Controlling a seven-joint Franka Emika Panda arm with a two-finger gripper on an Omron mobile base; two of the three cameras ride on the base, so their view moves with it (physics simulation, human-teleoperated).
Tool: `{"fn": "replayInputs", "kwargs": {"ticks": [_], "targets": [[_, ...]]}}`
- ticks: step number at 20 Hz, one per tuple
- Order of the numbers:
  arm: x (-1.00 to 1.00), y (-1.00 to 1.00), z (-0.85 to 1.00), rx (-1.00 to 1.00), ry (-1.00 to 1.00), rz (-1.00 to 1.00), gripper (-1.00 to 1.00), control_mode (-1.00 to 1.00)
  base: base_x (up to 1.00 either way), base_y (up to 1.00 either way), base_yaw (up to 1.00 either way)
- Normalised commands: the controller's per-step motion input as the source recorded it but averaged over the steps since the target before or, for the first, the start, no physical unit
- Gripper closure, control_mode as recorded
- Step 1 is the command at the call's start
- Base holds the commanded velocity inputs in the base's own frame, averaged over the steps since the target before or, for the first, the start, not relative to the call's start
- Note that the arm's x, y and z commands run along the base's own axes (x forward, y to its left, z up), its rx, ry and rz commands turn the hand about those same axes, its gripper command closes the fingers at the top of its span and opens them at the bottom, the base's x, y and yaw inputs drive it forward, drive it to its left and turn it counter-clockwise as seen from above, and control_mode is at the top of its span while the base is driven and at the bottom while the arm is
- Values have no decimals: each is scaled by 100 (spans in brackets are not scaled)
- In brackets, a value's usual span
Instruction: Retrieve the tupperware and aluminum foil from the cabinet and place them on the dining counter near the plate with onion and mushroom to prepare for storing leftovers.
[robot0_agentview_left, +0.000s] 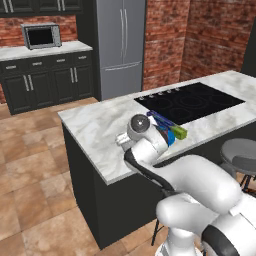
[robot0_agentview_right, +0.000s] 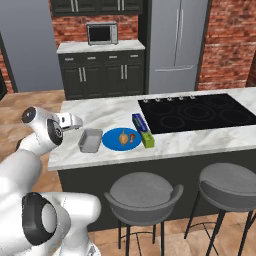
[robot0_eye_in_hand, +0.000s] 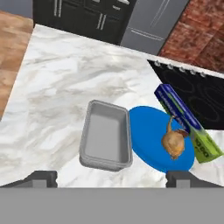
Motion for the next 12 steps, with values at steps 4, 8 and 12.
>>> {"fn": "replayInputs", "kwargs": {"ticks": [4,8,12], "targets": [[-42,-57,100,30,-16,-1,-100,-100,0,0,0],[-50,-28,100,24,-23,0,-100,-100,0,0,0],[-55,7,100,6,-28,0,-100,-100,0,0,0]]}}
